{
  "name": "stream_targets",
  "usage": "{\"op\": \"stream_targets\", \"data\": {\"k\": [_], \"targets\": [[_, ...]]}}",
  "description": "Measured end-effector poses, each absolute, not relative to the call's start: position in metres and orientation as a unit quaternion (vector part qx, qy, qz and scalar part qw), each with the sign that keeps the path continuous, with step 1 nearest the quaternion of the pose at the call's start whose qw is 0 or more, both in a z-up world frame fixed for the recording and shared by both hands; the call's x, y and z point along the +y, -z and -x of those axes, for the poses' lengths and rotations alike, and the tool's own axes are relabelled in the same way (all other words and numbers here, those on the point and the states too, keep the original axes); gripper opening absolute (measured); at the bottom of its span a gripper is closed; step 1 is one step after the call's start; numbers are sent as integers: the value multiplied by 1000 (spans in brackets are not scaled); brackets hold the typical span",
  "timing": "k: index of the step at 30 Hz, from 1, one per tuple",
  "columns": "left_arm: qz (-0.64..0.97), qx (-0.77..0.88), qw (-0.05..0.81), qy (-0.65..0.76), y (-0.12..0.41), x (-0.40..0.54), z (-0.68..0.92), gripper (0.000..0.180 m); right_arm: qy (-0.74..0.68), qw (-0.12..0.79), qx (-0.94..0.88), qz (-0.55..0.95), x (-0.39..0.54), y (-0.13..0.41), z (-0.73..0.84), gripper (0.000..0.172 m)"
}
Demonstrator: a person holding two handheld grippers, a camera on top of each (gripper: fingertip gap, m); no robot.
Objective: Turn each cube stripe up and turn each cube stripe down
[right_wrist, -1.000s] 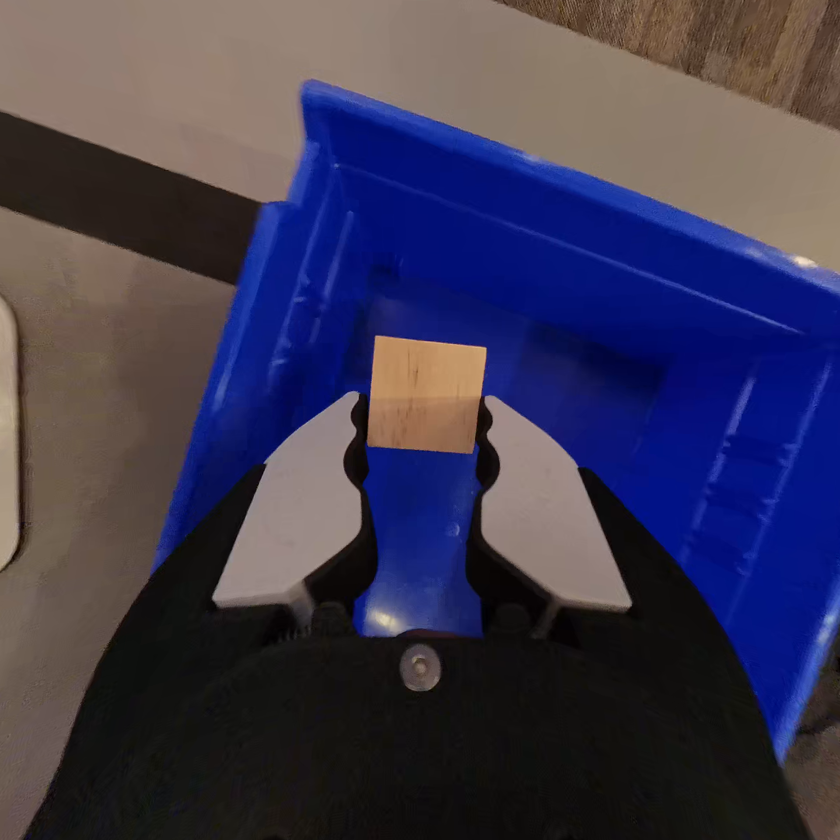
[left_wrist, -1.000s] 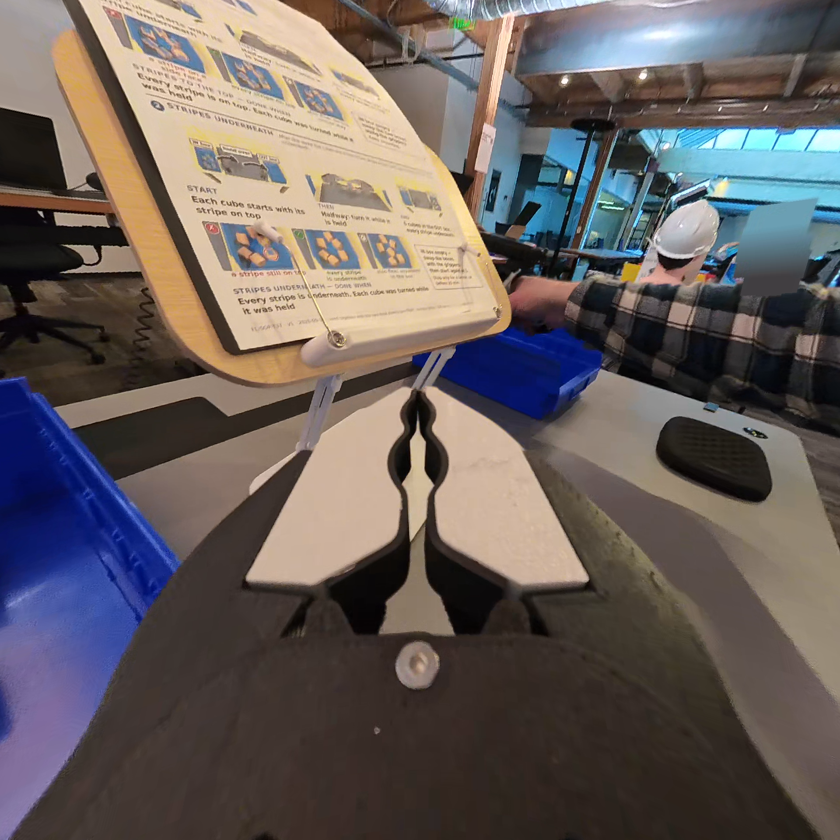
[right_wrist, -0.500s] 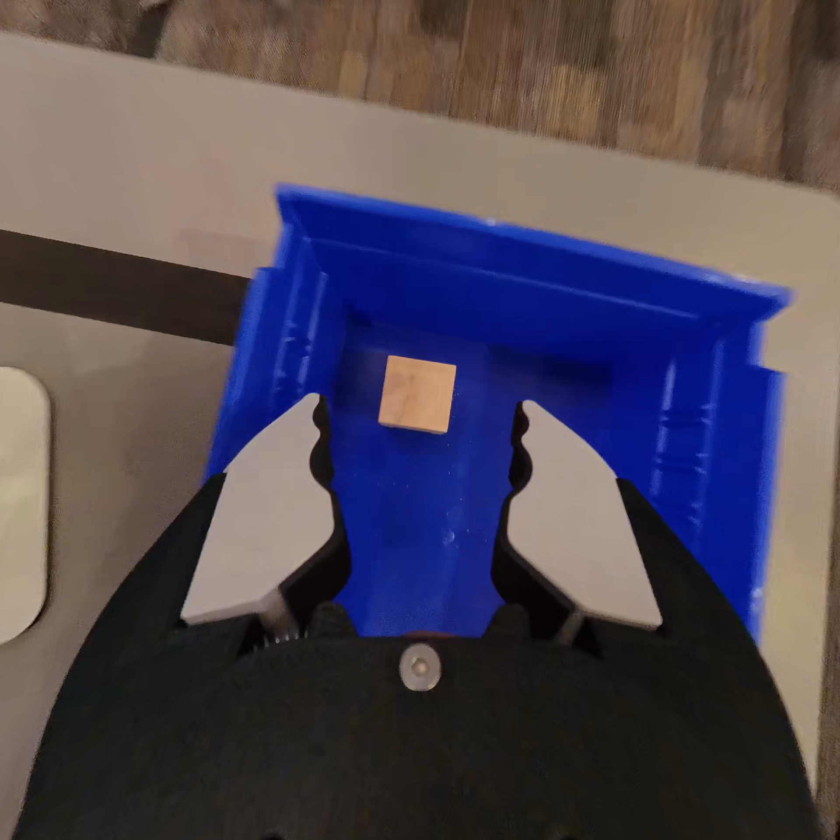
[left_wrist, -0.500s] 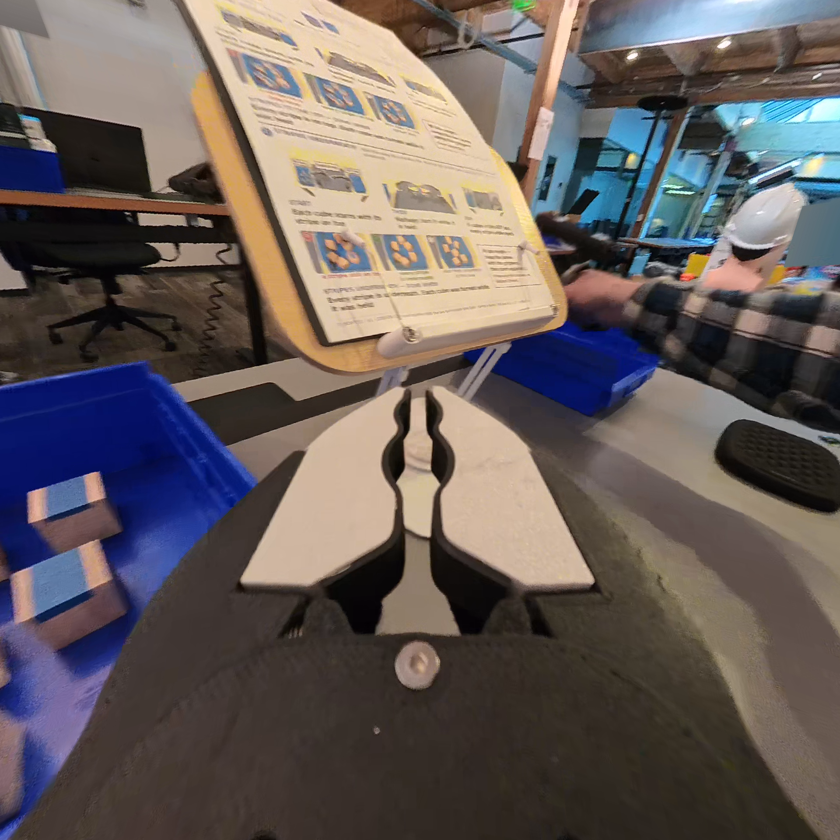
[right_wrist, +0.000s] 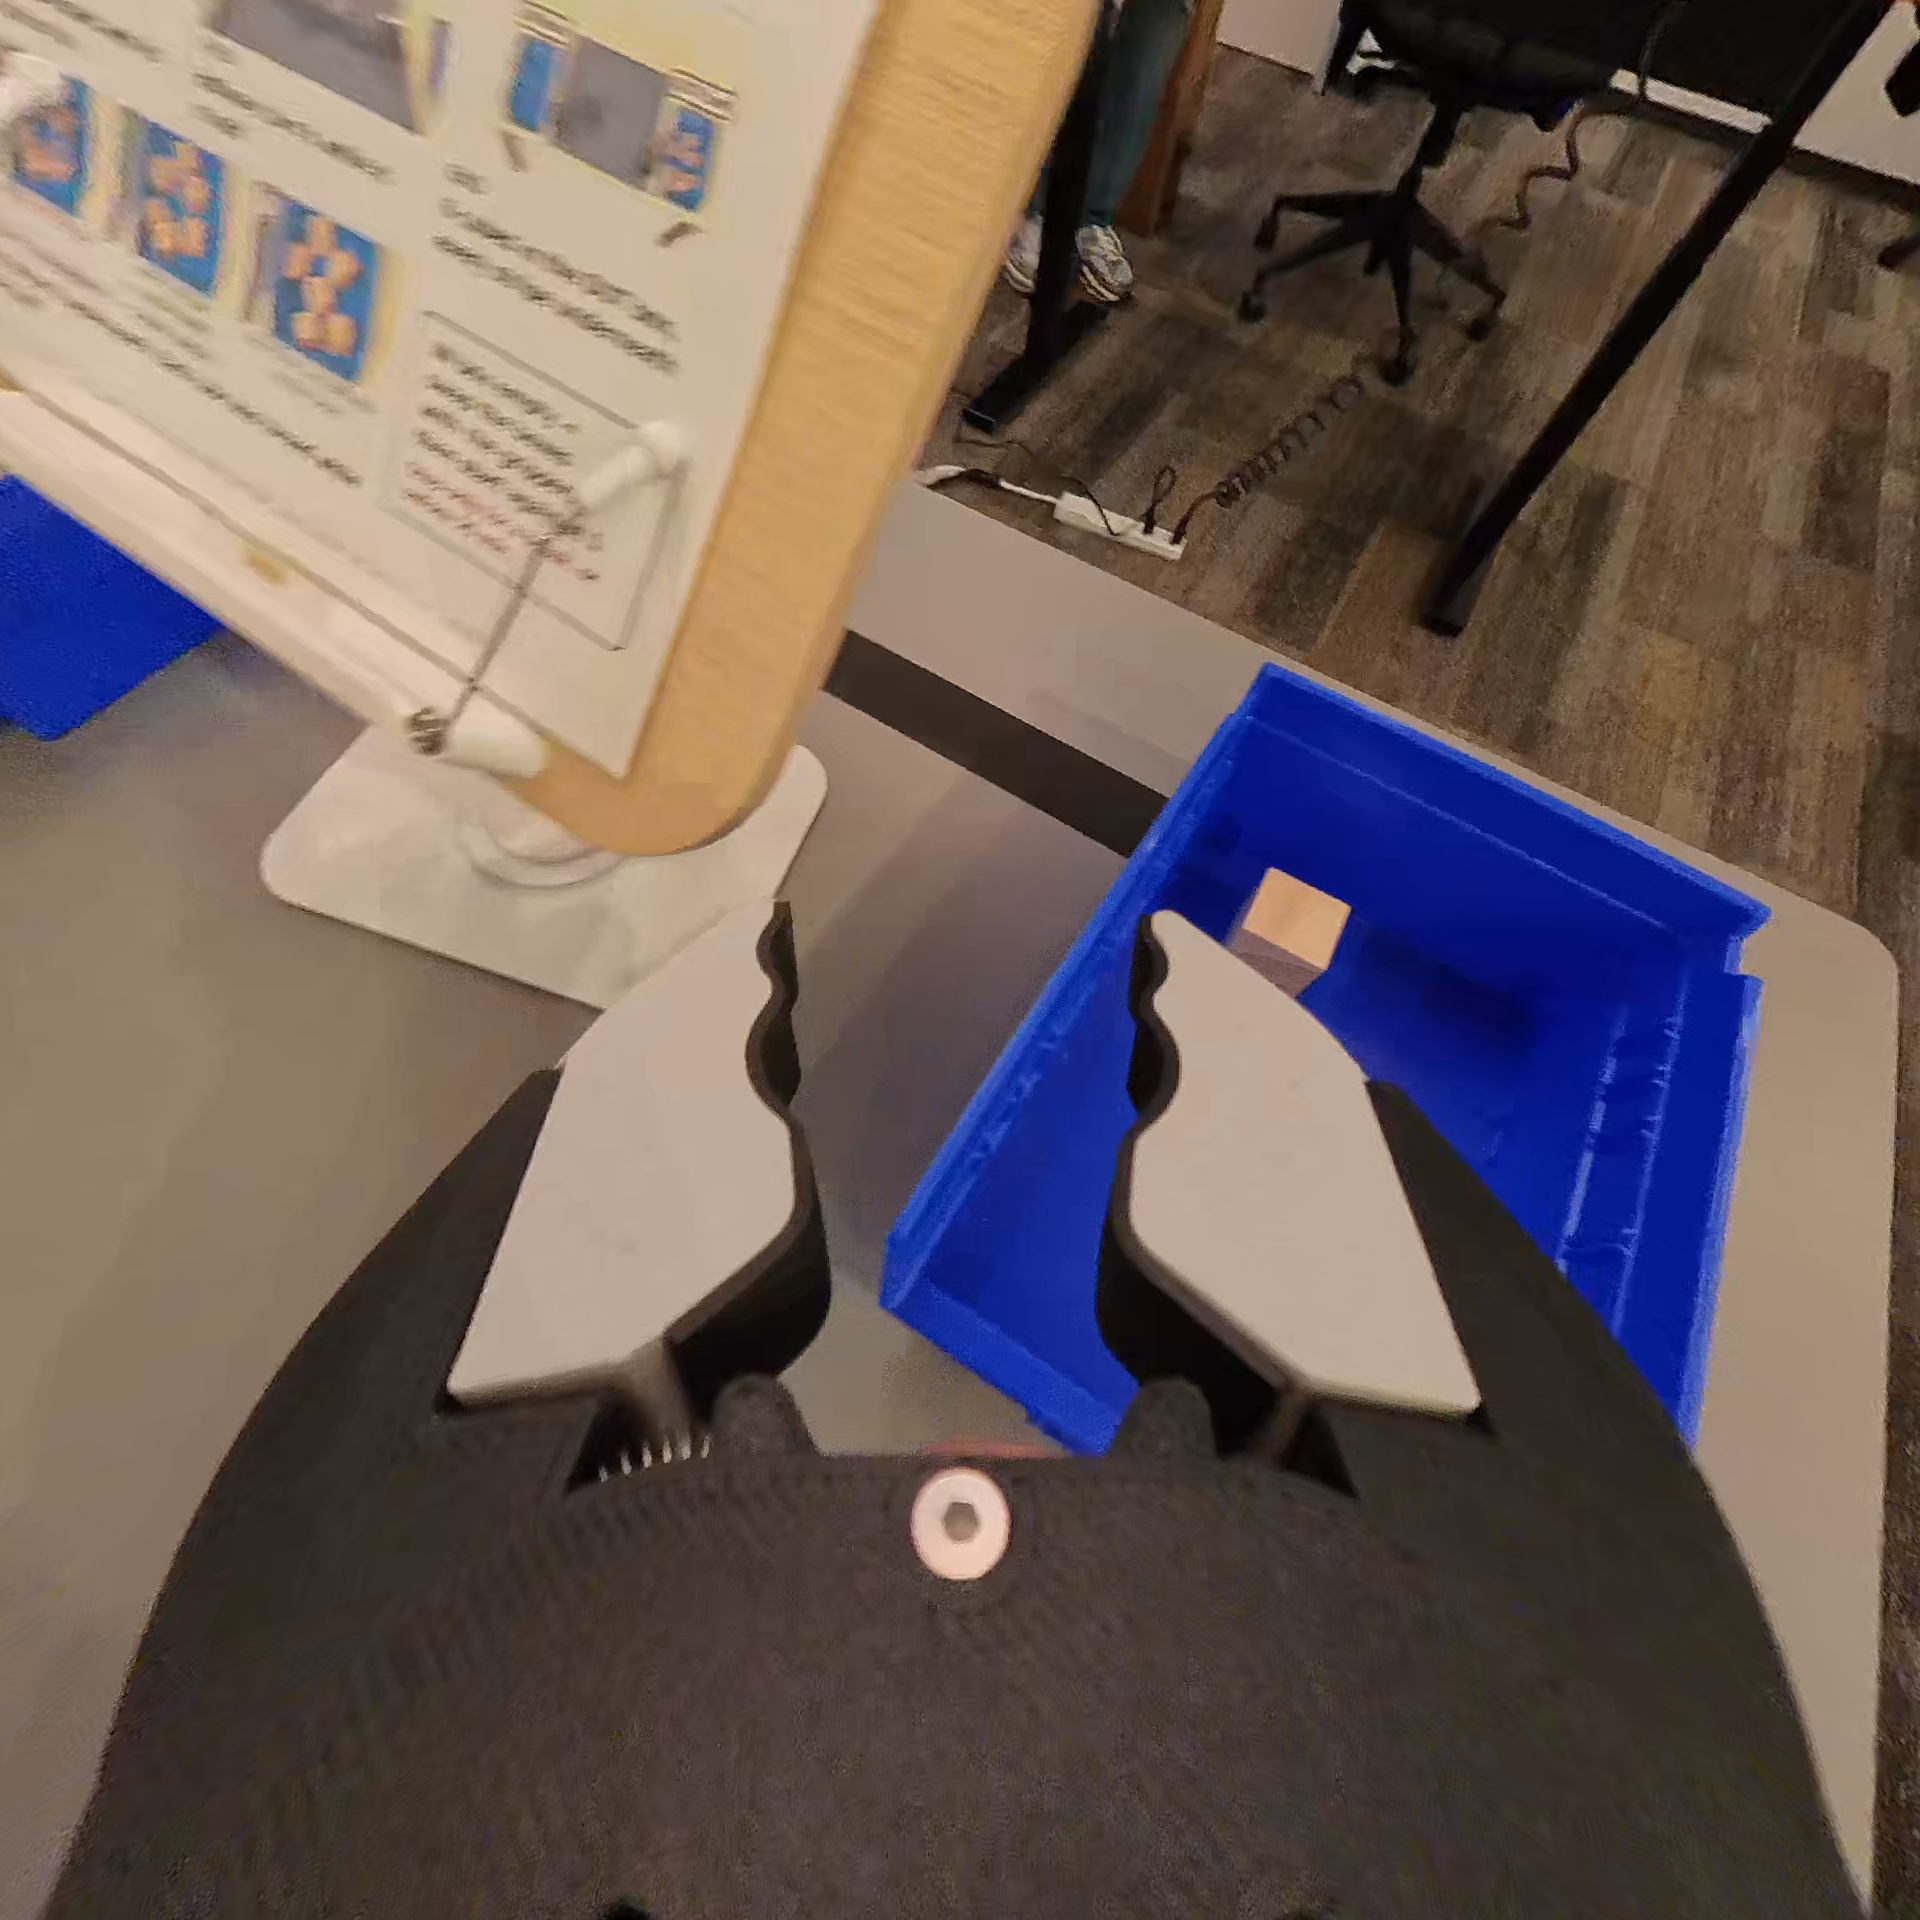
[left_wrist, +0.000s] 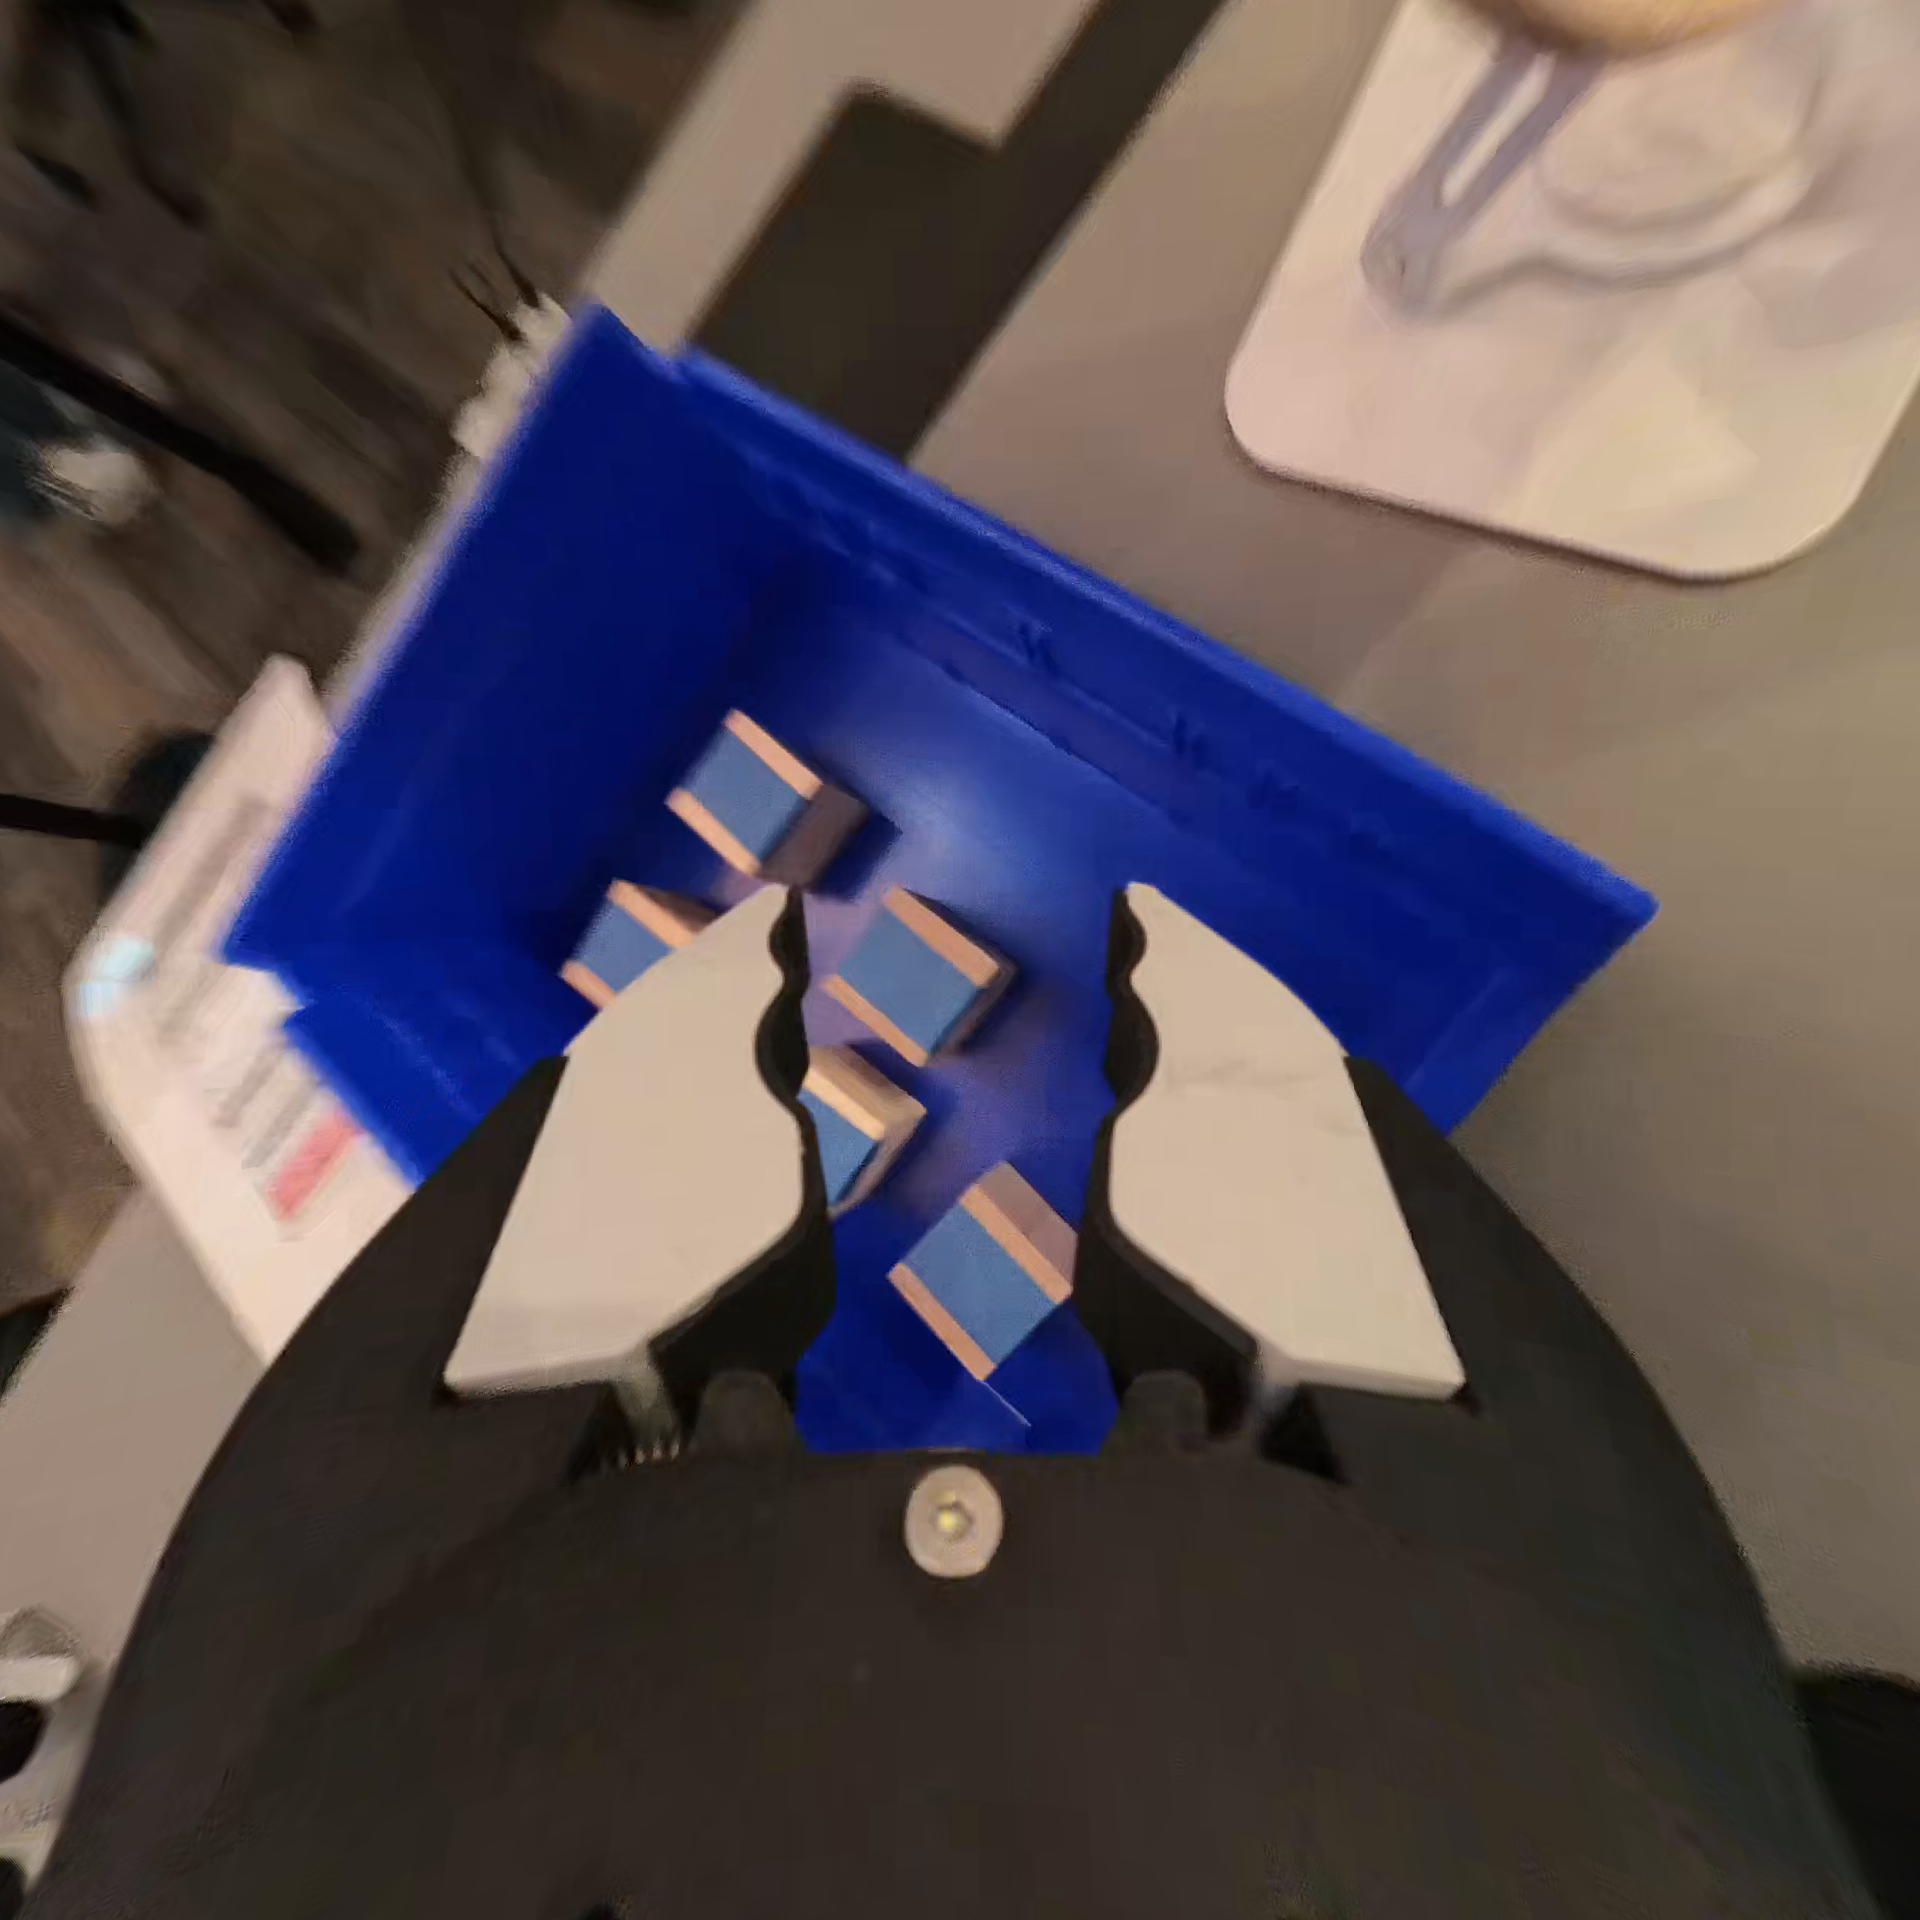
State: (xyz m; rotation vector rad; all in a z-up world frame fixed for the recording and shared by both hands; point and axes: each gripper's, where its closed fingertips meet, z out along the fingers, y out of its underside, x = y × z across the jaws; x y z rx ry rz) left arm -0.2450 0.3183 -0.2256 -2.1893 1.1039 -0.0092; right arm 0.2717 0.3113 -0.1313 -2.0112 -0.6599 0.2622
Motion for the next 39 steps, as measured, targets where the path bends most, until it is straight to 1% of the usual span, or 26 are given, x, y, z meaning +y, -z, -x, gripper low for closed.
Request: {"op": "stream_targets", "data": {"k": [1,3,9,11,14,16,19,21,23,27,30,34,35,39], "targets": [[848,435,303,8,240,318,246,56,-113,486,-278,821,304,130,-267,62],[837,488,242,-50,265,321,260,58,-117,481,-295,817,292,133,-260,61],[810,556,184,-41,297,336,270,63,-128,472,-321,811,280,138,-252,61],[802,576,150,-41,309,337,274,66,-135,471,-325,809,277,138,-250,60],[796,595,87,-61,332,336,283,65,-137,471,-333,805,272,139,-247,59],[797,594,90,-63,335,342,283,49,-138,474,-338,802,268,137,-242,58],[805,583,107,-45,333,344,279,47,-139,483,-350,790,261,130,-230,57],[808,569,147,-40,323,346,276,48,-156,494,-364,774,251,122,-214,54],[809,548,212,-17,299,344,267,47,-196,502,-380,752,236,112,-187,52],[757,519,395,38,219,318,229,47,-356,480,-406,692,193,96,-112,54],[677,534,503,67,156,273,179,47,-480,445,-390,648,174,89,-61,56],[559,578,589,84,97,200,100,47,-575,393,-374,612,166,94,-7,64],[533,586,604,83,88,184,83,47,-604,373,-366,602,162,94,4,68],[452,627,631,74,75,133,30,47,-692,321,-350,543,144,88,27,74]]}}
